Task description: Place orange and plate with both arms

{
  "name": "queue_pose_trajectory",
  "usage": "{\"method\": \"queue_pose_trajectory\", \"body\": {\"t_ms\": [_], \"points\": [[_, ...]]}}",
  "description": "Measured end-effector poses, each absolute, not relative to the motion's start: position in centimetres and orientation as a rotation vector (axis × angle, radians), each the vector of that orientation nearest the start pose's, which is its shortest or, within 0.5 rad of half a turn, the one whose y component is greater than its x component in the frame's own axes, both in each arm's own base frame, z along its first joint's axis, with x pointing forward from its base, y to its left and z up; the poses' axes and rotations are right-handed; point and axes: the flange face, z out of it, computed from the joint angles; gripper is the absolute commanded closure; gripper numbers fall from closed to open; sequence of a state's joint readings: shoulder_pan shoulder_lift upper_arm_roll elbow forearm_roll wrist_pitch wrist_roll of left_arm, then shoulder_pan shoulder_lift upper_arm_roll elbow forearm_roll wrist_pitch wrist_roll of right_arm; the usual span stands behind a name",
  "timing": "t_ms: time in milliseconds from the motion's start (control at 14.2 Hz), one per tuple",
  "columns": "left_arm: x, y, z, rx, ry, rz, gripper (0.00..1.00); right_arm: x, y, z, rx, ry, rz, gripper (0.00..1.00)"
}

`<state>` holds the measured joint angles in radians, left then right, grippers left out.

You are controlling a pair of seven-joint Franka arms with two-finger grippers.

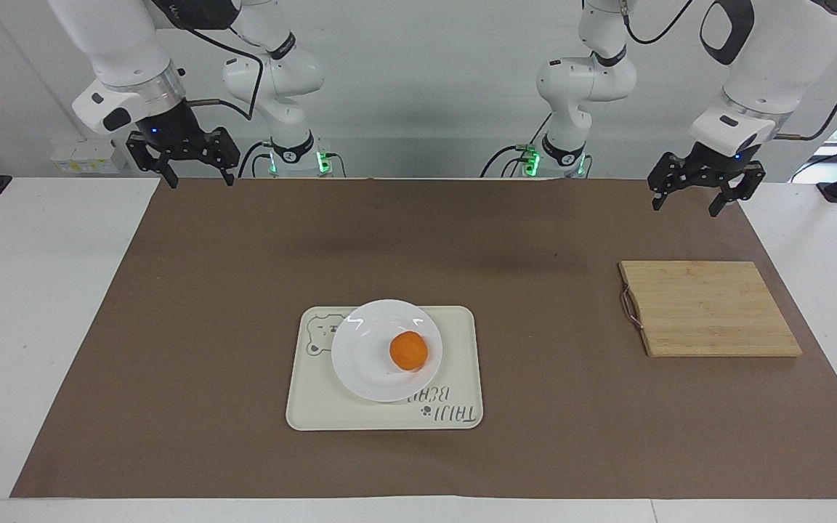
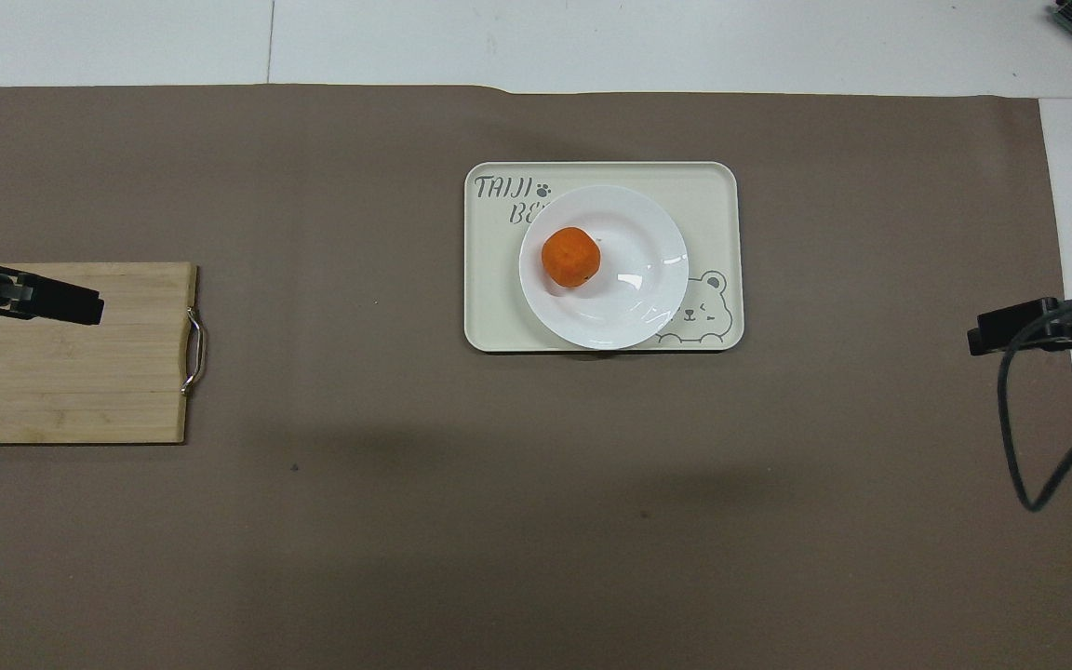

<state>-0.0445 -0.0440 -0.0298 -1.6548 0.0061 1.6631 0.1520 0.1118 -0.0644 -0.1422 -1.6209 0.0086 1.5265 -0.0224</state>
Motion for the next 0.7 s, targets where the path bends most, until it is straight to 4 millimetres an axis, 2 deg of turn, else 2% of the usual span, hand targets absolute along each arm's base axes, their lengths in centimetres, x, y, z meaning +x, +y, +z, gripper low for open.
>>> {"method": "queue_pose_trajectory", "body": {"t_ms": [422, 704], "points": [[54.8, -4.0, 61.7, -3.111, 0.354, -0.082, 0.00, 53.0, -0.2, 63.2, -3.128, -0.029, 0.047, 0.00], [54.7, -4.2, 61.7, -3.111, 0.359, -0.078, 0.00, 53.2, -1.1, 63.0, -3.126, -0.005, 0.051, 0.00]]}}
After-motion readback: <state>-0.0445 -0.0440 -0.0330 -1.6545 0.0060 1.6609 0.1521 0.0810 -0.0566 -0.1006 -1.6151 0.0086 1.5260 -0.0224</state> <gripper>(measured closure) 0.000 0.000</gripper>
